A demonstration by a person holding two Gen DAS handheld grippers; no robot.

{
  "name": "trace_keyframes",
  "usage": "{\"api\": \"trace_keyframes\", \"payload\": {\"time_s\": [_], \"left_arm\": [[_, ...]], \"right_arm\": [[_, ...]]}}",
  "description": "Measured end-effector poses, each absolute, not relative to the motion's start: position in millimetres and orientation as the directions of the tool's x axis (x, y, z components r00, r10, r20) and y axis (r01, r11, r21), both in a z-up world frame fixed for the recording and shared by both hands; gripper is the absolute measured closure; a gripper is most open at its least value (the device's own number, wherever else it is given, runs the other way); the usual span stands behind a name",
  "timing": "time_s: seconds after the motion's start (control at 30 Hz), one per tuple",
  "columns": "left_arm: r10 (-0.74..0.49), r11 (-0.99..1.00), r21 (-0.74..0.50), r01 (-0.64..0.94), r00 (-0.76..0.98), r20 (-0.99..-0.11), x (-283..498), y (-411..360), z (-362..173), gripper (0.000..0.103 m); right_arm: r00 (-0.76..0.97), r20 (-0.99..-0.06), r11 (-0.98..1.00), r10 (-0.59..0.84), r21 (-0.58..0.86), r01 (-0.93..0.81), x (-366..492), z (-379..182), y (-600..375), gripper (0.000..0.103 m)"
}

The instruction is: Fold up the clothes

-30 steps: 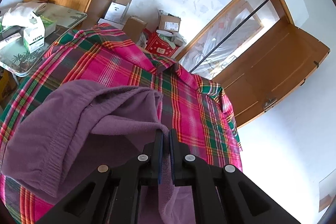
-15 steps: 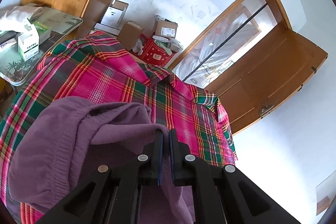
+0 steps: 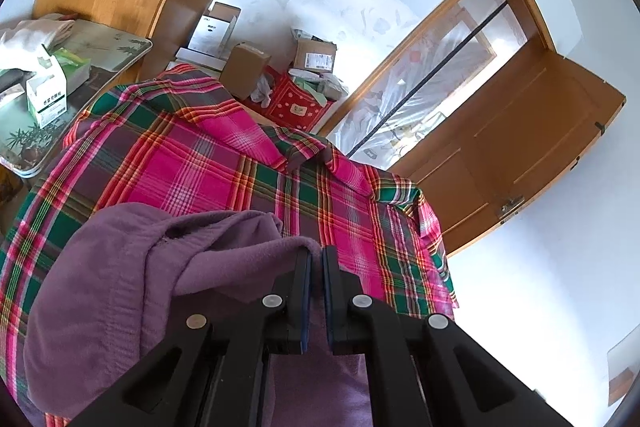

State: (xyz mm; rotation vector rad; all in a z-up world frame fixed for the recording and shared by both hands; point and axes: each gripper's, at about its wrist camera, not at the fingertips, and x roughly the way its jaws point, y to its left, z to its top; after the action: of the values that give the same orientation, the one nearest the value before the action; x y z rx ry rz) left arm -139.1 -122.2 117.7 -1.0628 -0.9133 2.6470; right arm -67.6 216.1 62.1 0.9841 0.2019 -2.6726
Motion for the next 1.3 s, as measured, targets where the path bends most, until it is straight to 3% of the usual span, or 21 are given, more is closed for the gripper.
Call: {"api": "trace_keyframes", "payload": {"time_s": [0.57, 0.8, 1.13, 1.3], "left_arm": [[0.341, -0.826, -0.553, 0.109, -0.684, -0.645, -199, -108, 89, 0.097], [0.323, -0.835, -0.535, 0.124, -0.677, -0.662, -217, -107, 78, 0.097], [0.308, -0.832, -0.531, 0.164, -0.658, -0.687, -235, -114, 58, 0.096], [0.327, -0.843, -0.52, 0.135, -0.64, -0.696, -231, -116, 56, 0.092]], "right_arm": [[-0.747, -0.662, -0.976, -0.064, -0.114, 0.185, -178, 77, 224, 0.099], [-0.775, -0.632, -0.962, 0.003, -0.213, 0.17, -198, 81, 214, 0.099], [-0.731, -0.682, -0.969, 0.014, -0.189, 0.158, -240, 57, 205, 0.099], [-0.682, -0.731, -0.979, -0.005, -0.137, 0.154, -250, 44, 211, 0.093]]}}
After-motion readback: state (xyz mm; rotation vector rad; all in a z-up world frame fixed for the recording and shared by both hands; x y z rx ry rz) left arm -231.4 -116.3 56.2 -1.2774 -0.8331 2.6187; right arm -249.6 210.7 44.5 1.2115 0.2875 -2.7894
